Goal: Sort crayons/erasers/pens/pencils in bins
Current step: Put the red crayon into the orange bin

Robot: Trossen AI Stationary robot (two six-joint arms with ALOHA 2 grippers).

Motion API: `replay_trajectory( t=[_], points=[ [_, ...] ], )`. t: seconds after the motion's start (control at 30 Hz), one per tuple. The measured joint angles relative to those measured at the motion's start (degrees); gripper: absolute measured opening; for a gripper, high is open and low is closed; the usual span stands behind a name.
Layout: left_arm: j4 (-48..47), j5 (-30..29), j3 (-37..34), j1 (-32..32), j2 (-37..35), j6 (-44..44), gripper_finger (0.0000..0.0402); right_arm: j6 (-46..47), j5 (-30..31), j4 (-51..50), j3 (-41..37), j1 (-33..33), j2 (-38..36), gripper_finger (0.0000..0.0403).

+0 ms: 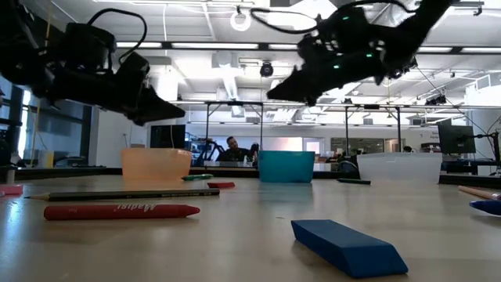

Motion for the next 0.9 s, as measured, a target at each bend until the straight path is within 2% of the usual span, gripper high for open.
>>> replay_trajectory(
  t=[0.13, 0.27, 0.43, 0.6, 0.7, 0.9],
  points=[
    [-10.29, -0.43, 4.30, -4.46, -0.13, 0.89, 0.0003, -0.29, 0.28, 4.38, -5.72, 2.07, -4.15, 0.0000],
    [-26.52, -3.61, 10.37, -11.11, -0.20, 2.44, 0.0003, -1.61, 0.30, 4.74, -9.22, 2.33, -9.48, 0.0000],
    [-47.08, -6.57, 19.28, -19.39, -0.20, 3.45, 0.0001, -4.44, 0.43, 5.41, -11.70, 2.32, -14.97, 0.0000],
    [-61.42, -6.68, 27.18, -29.11, -0.22, 3.02, 0.0000, -4.98, -0.58, 5.24, -13.63, 2.35, -17.69, 0.0000],
    [-65.68, -8.38, 29.98, -34.85, 0.35, 0.83, 0.0000, -4.86, -0.82, 3.32, -13.72, 3.44, -17.85, 0.0000],
    [-66.11, -14.67, 31.82, -45.35, 3.97, -10.26, 0.0000, -4.96, -1.10, -2.65, -13.72, 9.13, -17.84, 0.0000]
  ],
)
